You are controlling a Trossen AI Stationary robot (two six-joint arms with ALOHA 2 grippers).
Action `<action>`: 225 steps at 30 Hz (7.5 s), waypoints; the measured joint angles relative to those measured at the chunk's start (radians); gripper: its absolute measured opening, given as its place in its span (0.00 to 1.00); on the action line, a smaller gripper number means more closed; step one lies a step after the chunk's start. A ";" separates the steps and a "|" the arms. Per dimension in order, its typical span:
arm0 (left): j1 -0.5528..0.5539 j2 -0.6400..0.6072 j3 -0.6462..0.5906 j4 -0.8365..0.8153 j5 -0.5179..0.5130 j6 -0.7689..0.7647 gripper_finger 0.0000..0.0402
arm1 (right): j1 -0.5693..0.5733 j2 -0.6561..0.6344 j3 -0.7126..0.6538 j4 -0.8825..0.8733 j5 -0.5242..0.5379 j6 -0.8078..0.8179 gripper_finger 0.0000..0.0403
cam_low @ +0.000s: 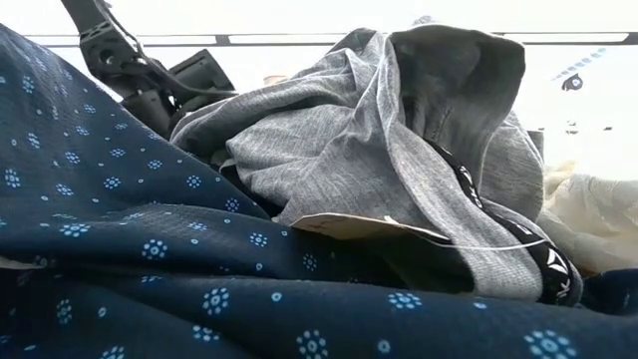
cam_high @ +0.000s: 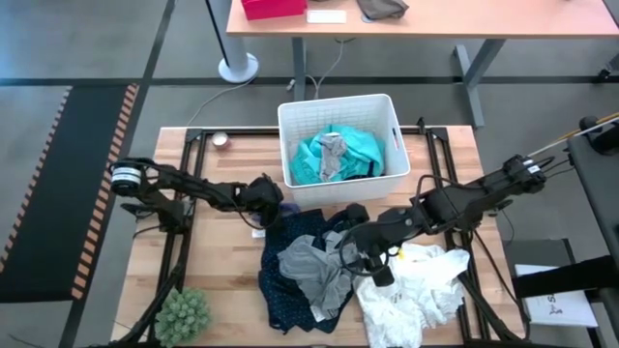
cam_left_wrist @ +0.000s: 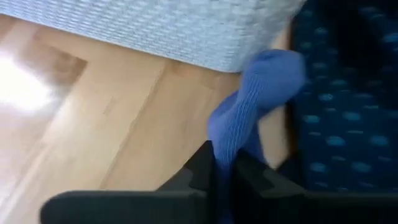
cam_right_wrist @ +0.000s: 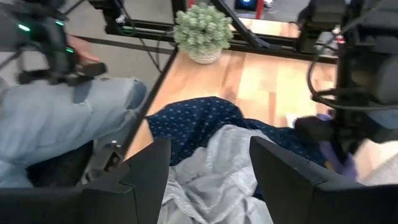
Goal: Sort clothes
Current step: Put the purple sock in the bin, then put the gray shirt in the bin
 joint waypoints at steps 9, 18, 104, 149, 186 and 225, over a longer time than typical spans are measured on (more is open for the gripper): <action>-0.088 -0.242 0.067 -0.170 0.018 -0.011 0.01 | 0.000 -0.033 -0.001 -0.012 0.049 -0.003 0.45; -0.276 -0.469 0.164 -0.188 -0.006 0.000 0.00 | 0.005 -0.096 0.000 -0.010 0.062 -0.013 0.40; 0.155 -0.611 0.199 0.168 0.245 0.203 0.07 | 0.015 0.338 0.000 -0.076 0.203 0.146 0.81; 0.155 -0.669 0.109 0.156 0.241 0.165 0.09 | 0.039 0.209 0.491 -0.270 0.310 -0.068 0.01; 0.155 -0.672 0.109 0.156 0.240 0.169 0.09 | 0.039 0.239 0.608 -0.395 0.389 -0.146 0.00; 0.155 -0.673 0.109 0.155 0.240 0.168 0.09 | -0.027 0.598 0.311 -0.079 -0.022 0.233 0.74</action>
